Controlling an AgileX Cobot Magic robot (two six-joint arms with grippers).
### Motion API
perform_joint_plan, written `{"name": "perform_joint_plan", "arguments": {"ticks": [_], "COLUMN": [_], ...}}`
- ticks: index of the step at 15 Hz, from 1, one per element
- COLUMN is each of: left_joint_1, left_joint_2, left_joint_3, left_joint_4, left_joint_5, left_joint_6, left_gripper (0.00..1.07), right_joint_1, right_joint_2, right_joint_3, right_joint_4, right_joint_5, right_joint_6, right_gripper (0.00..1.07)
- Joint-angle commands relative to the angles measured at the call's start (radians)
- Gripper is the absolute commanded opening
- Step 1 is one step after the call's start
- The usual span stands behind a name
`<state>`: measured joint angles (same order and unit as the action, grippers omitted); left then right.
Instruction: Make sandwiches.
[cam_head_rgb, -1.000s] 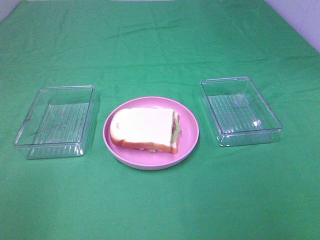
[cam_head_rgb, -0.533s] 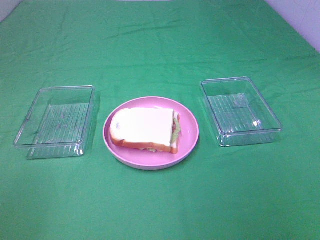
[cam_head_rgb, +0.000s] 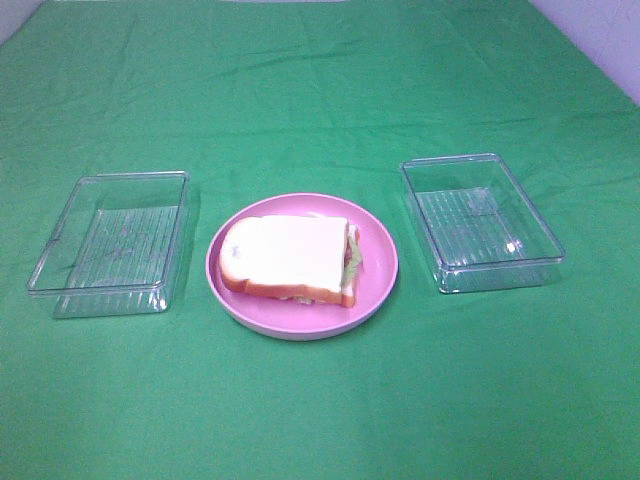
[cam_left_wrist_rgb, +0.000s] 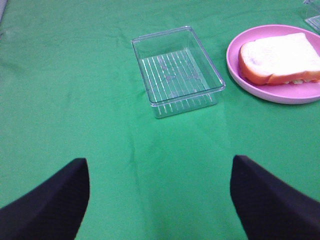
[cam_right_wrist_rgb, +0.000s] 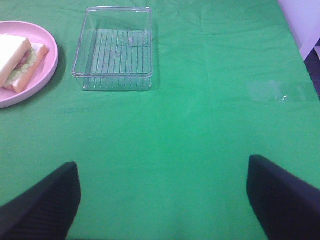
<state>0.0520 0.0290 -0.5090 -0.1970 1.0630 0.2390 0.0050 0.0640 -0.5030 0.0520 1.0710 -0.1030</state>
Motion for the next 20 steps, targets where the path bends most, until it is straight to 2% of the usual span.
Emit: {"name": "perform_joint_plan", "arguments": {"ticks": [1, 4, 6, 9, 20], "left_joint_1": [0.004, 0.004, 0.001, -0.029, -0.029], "left_joint_2": [-0.047, -0.062, -0.060, -0.060, -0.054], "left_joint_3": [0.004, 0.005, 0.005, 0.005, 0.005], "left_joint_4": [-0.008, -0.008, -0.006, -0.008, -0.023], "left_joint_5": [-0.006, -0.006, -0.006, -0.006, -0.005], "left_joint_6": [-0.004, -0.004, -0.004, -0.004, -0.006], "left_gripper": [0.75, 0.75, 0.75, 0.75, 0.75], "right_joint_1": [-0.006, -0.006, -0.007, -0.006, -0.006], "right_joint_2": [-0.009, -0.021, -0.085, -0.080, -0.077], "right_joint_3": [0.000, 0.000, -0.002, 0.000, 0.000], "right_joint_4": [-0.001, -0.001, -0.001, 0.000, 0.000], "right_joint_5": [-0.011, -0.011, -0.007, -0.012, -0.012], "right_joint_6": [0.003, 0.003, 0.003, 0.003, 0.003], "right_gripper": [0.85, 0.85, 0.85, 0.85, 0.85]}}
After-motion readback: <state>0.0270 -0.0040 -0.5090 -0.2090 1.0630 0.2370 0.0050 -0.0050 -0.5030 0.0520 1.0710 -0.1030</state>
